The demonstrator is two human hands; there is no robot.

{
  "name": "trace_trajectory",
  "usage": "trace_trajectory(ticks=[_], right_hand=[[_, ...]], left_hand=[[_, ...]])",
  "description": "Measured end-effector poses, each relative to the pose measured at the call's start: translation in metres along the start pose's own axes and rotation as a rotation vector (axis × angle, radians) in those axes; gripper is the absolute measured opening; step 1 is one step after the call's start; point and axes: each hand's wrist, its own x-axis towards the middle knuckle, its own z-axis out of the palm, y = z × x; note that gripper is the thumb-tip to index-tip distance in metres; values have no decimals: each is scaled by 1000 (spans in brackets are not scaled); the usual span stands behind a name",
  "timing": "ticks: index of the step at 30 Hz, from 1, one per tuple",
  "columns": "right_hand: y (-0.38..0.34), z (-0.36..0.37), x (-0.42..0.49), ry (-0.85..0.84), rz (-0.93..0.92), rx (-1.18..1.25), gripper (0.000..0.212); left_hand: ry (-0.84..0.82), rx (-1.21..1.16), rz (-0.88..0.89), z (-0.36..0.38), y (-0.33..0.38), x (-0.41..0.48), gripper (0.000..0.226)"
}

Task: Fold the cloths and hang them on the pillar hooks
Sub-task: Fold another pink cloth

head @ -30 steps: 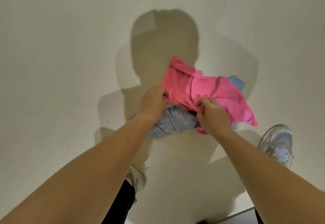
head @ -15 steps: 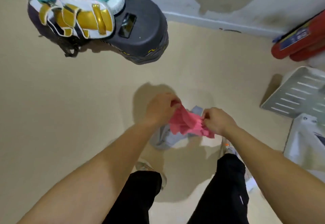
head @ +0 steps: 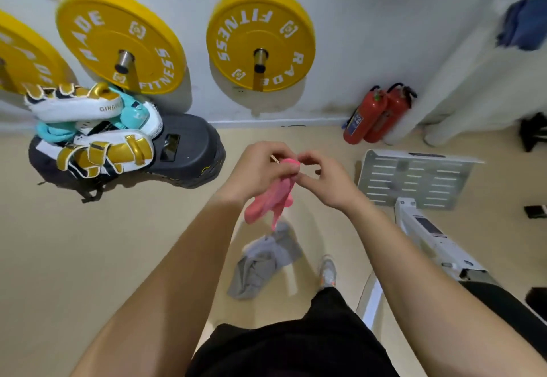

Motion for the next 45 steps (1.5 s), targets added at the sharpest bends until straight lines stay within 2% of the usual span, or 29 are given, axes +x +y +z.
trace_trajectory(ticks=[2, 7, 13, 18, 23, 27, 29, 33, 36, 39, 45], right_hand=[[-15, -17, 4, -60, -18, -3, 6], [-48, -31, 2, 53, -67, 216, 9], [-65, -20, -16, 115, -50, 392, 4], [-78, -10, -23, 43, -69, 358, 9], [-95, -12, -16, 213, -182, 183, 18], [-122, -23, -6, 235, -228, 67, 14], [-131, -32, 1, 290, -225, 54, 14], [-133, -48, 9, 321, -202, -17, 13], [-126, -50, 9, 361, -156, -21, 21], [-122, -54, 7, 409, -100, 1, 21], [-118, -54, 13, 405, -50, -40, 13]], left_hand=[[30, -44, 29, -6, 17, 0, 3], [191, -218, 0, -6, 39, -15, 19], [283, -286, -9, -5, 26, -40, 5], [290, -241, 56, -9, 23, -49, 8], [305, -258, 64, -14, 14, -58, 12], [294, -188, -23, -13, -11, -71, 23], [324, -178, -86, -22, -27, -81, 17], [382, -161, -139, -50, -46, -103, 23], [369, -149, -158, -73, -53, -115, 5], [365, -128, -159, -89, -57, -123, 9], [463, -239, -182, -98, -55, -131, 25]])
